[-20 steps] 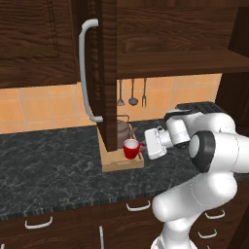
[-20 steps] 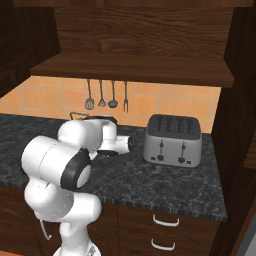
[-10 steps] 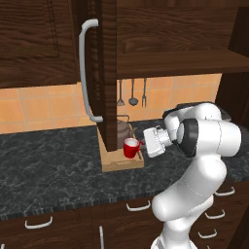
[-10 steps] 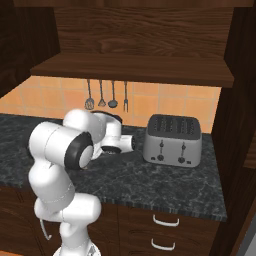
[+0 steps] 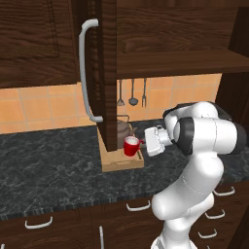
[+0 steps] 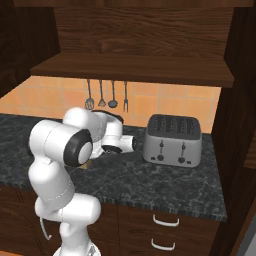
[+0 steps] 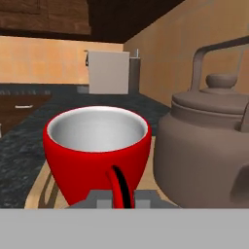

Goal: Pick the kettle from the counter and place it on the tray. Then pick the mug from the cabinet and place it on the tray. Then close the cabinet doors.

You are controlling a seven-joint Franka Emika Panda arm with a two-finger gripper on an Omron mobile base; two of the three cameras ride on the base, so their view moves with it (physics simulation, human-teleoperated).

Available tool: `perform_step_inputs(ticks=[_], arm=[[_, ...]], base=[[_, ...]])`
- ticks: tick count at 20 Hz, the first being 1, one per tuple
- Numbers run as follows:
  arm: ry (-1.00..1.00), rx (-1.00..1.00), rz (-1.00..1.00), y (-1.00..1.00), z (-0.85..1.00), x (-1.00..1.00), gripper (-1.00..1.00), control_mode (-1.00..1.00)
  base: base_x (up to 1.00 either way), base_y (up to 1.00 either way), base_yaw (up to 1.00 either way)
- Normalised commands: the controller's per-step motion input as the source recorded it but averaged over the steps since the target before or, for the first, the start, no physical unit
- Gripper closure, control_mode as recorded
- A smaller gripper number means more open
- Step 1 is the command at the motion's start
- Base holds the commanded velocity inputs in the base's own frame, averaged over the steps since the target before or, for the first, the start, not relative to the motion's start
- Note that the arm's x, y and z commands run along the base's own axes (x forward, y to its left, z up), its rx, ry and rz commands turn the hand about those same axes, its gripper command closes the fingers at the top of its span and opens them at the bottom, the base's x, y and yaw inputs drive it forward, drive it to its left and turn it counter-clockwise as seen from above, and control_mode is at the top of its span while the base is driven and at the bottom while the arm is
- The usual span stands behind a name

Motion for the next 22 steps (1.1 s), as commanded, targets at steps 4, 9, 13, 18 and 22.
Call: perform_step_inputs(ticks=[4, 9, 13, 18, 22], arm=[[0.01, -0.09, -0.13, 0.14, -0.13, 0.06, 1.0, -1.0], [0.01, -0.1, -0.08, 0.23, -0.2, 0.09, 1.0, -1.0], [0.0, -0.1, -0.04, 0.27, -0.2, 0.1, 1.0, -1.0], [0.0, -0.01, 0.0, 0.08, -0.14, 0.0, 1.0, -1.0], [0.0, -0.01, 0.0, 0.05, -0.16, 0.0, -1.0, -1.0]], base=[[0.0, 0.0, 0.0], [0.0, 0.0, 0.0], [0.0, 0.0, 0.0], [0.0, 0.0, 0.0], [0.0, 0.0, 0.0]])
